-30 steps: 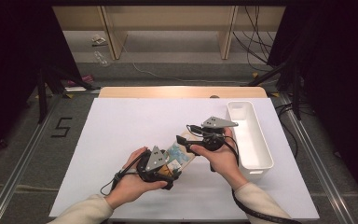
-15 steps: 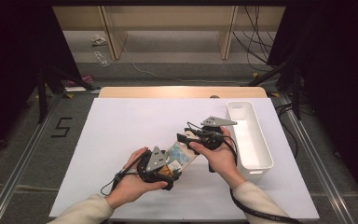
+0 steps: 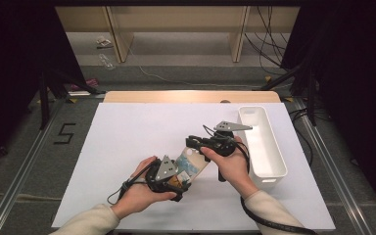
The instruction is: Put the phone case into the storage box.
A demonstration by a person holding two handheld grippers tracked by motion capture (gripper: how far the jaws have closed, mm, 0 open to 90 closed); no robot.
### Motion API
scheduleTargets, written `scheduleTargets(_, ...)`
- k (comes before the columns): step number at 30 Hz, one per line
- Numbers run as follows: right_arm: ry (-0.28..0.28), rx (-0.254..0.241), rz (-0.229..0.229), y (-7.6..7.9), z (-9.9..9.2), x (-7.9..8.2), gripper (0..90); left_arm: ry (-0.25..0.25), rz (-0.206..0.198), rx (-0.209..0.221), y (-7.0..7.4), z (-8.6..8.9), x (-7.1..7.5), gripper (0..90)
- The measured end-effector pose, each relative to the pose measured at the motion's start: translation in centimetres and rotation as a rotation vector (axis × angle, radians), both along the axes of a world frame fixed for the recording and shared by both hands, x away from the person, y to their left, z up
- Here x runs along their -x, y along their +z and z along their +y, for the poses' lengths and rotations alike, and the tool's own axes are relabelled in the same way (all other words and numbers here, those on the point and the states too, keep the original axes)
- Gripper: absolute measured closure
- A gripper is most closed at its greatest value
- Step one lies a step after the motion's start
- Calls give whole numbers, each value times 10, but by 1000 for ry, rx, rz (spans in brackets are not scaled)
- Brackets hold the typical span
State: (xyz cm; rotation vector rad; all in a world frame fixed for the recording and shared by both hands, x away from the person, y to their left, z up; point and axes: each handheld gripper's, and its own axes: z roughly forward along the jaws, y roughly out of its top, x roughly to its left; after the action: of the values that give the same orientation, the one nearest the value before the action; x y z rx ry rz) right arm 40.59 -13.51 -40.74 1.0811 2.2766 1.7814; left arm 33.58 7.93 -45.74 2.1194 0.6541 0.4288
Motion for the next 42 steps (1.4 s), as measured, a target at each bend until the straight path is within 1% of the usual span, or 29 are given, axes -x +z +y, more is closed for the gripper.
scheduleTargets(2,6,0,0,1,1,2,793,-3,0,-2,-1,0,0,114)
scheduleTargets(5,17,1,3,4,3,3,799,-13,13,6,0,0,0,110)
scheduleTargets(7,22,-3,4,6,4,5,801,-13,9,7,1,0,0,105)
scheduleTargets(9,29,-8,0,10,4,7,802,-15,4,23,4,1,-1,102)
scheduleTargets(10,36,-13,-7,12,4,8,804,-15,3,34,5,2,-1,100)
scheduleTargets(12,30,17,-58,20,4,10,804,-22,-1,56,8,6,-3,92)
scheduleTargets(13,34,23,-70,23,2,10,804,-20,-6,63,9,7,-3,88)
scheduleTargets(15,38,10,-72,28,0,10,803,-16,-1,72,9,9,-4,89)
scheduleTargets(16,45,17,-74,29,-2,10,803,-18,4,82,9,10,-5,108)
scheduleTargets(18,42,51,-99,31,-4,9,803,-37,5,113,7,11,-6,153)
scheduleTargets(19,51,69,-106,32,-5,8,803,-43,9,124,7,12,-7,153)
scheduleTargets(20,51,69,-106,32,-5,8,803,-43,9,124,7,12,-7,155)
scheduleTargets(21,75,84,-113,33,-7,7,802,-46,10,131,7,13,-8,159)
scheduleTargets(23,106,106,-123,35,-7,6,802,-45,10,133,6,14,-9,162)
scheduleTargets(27,175,161,-169,39,-8,6,801,-54,25,152,4,16,-10,186)
scheduleTargets(30,227,190,-200,43,-9,7,800,-71,26,162,4,16,-10,205)
scheduleTargets(32,262,210,-208,45,-9,7,800,-82,23,160,3,15,-10,227)
scheduleTargets(38,308,239,-215,46,-8,8,800,-108,29,157,2,14,-10,262)
scheduleTargets(42,323,238,-203,45,-6,9,800,-119,33,158,1,13,-11,284)
